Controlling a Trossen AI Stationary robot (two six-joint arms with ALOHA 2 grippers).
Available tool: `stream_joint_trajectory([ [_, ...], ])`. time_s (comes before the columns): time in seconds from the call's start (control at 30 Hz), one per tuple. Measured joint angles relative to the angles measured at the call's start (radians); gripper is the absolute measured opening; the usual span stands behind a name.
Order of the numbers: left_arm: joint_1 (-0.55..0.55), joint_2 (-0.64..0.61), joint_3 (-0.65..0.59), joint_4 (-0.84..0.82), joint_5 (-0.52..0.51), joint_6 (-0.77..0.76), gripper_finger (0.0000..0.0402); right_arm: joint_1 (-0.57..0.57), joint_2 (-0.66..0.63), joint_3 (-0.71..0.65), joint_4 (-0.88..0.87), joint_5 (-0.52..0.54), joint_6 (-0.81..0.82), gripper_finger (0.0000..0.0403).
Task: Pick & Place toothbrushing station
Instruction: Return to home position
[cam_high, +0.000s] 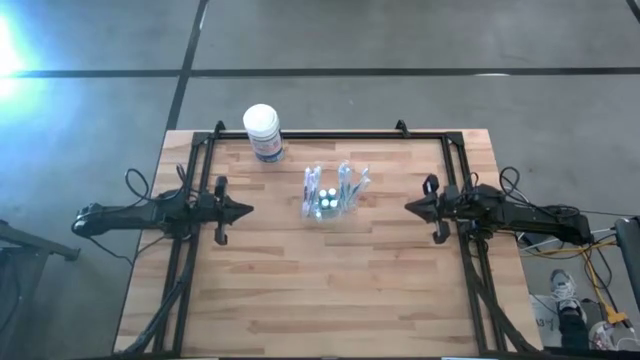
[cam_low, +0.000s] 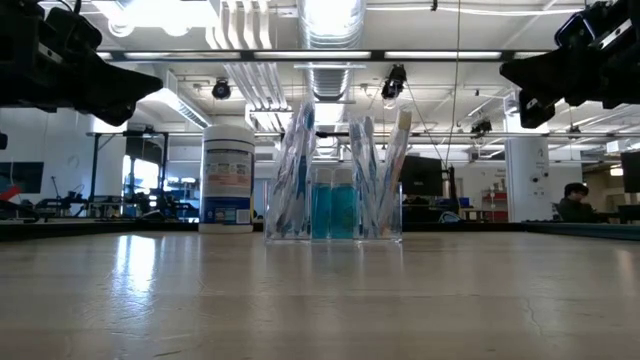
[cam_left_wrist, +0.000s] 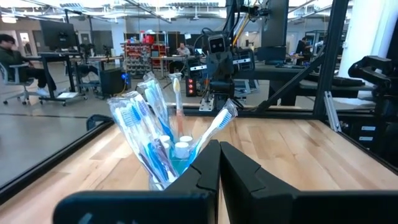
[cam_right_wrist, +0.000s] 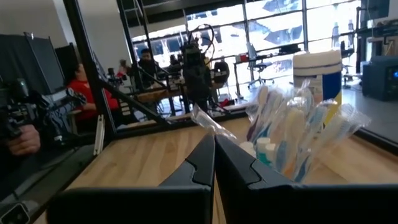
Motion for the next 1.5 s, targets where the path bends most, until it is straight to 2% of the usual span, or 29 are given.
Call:
stream_joint_trajectory([
  [0.53, 0.000, 0.000, 0.001, 0.009, 0.000, -0.070, 0.0012, 0.000, 0.000, 0.000, -0.027, 0.000, -0.018, 0.0008],
  [1.3, 0.000, 0.000, 0.002, 0.047, -0.009, -0.068, 0.0012, 0.000, 0.000, 0.000, -0.014, 0.000, -0.018, 0.0008],
  [1.5, 0.000, 0.000, 0.002, 0.127, -0.019, -0.034, 0.0004, 0.000, 0.000, 0.000, -0.013, 0.000, -0.112, 0.0008],
])
